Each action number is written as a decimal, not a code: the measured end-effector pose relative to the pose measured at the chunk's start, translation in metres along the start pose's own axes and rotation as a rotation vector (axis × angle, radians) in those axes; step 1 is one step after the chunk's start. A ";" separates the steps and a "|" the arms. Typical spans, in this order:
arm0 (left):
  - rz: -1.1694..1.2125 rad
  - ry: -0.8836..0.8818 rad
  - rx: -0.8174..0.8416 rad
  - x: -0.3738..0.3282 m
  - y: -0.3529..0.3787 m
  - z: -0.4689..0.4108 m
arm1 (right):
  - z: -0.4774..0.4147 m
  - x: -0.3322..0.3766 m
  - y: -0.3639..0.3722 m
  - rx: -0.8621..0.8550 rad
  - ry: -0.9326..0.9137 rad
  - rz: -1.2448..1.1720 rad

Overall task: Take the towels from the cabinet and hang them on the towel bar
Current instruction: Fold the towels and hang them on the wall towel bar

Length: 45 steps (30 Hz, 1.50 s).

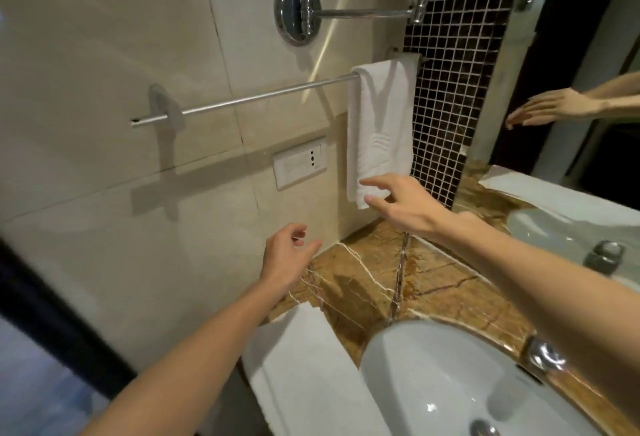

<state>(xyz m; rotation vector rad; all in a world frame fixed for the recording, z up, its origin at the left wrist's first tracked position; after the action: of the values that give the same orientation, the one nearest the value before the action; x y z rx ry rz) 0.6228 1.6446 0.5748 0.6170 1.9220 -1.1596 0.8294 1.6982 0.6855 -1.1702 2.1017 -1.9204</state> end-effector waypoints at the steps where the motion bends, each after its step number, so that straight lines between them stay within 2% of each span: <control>1: 0.019 -0.020 0.007 0.003 -0.003 0.009 | 0.011 0.003 0.008 0.015 0.022 -0.018; 6: 0.037 -0.064 0.053 0.015 -0.018 0.057 | 0.063 0.015 0.041 0.081 0.123 -0.051; 14: 0.038 -0.184 0.250 0.054 -0.021 0.135 | 0.131 0.033 0.097 0.204 0.240 -0.100; 21: -0.031 -0.214 0.356 0.072 0.001 0.195 | 0.179 0.021 0.136 0.347 0.265 0.009; 32: -0.039 -0.327 0.280 0.085 0.044 0.253 | 0.234 -0.027 0.204 0.573 0.381 -0.030; 38: -0.166 -0.363 0.257 0.088 0.053 0.275 | 0.253 -0.044 0.238 0.633 0.426 -0.054; 41: -0.141 -0.381 0.192 0.088 0.052 0.288 | 0.263 -0.050 0.249 0.665 0.447 -0.054; 45: -0.027 -0.469 0.018 0.089 0.049 0.299 | 0.274 -0.057 0.257 0.639 0.489 -0.116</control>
<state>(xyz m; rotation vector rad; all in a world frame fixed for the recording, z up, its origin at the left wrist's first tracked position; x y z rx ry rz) 0.7211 1.4028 0.3971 0.2928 1.5234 -1.2142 0.8888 1.4860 0.3755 -0.7448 1.3612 -2.8469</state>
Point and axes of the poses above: each hand's wrist, its own z-axis away from the middle knuckle, its own y-axis out of the palm, x = y × z, the point moved 4 cm from there along -z, towards the middle knuckle, and after that the axes turned 5 degrees about y, right-handed, at the moved point
